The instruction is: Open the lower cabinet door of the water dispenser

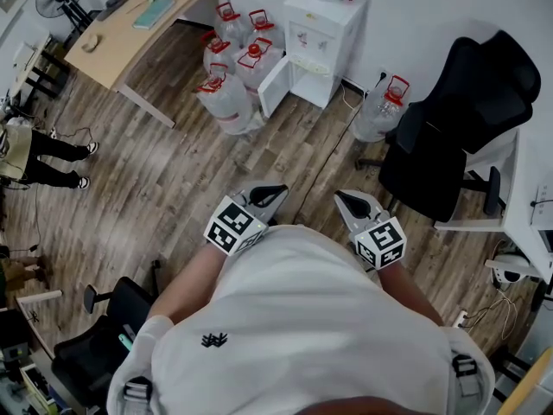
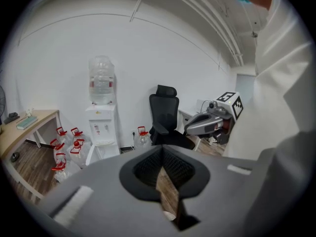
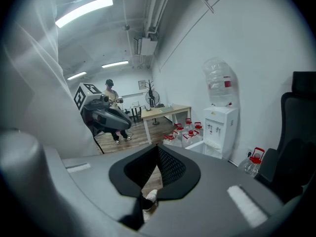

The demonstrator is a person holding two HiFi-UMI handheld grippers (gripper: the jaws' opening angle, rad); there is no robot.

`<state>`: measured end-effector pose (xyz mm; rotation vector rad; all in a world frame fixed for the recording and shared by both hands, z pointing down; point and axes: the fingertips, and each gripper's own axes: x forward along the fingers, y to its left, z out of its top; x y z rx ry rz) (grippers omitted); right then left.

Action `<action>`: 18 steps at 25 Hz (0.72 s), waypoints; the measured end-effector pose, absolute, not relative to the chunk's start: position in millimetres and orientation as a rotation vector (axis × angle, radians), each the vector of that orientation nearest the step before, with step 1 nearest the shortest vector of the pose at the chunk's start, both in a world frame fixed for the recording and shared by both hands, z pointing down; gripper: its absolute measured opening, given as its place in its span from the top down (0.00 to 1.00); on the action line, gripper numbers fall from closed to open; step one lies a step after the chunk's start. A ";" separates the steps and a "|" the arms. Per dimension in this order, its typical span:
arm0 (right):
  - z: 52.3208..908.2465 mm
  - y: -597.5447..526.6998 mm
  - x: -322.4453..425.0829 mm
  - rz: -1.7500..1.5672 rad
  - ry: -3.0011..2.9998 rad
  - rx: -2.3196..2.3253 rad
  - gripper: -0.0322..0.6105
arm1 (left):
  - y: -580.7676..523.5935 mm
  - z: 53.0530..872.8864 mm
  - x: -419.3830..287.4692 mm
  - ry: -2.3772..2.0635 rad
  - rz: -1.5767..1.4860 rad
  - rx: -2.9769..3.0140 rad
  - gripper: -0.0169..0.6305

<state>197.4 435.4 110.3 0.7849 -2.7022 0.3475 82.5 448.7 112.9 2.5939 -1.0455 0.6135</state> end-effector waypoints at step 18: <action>130.9 401.9 126.9 0.371 -2.654 0.672 0.95 | 418.1 137.7 1.7 -1.127 0.527 2.471 0.89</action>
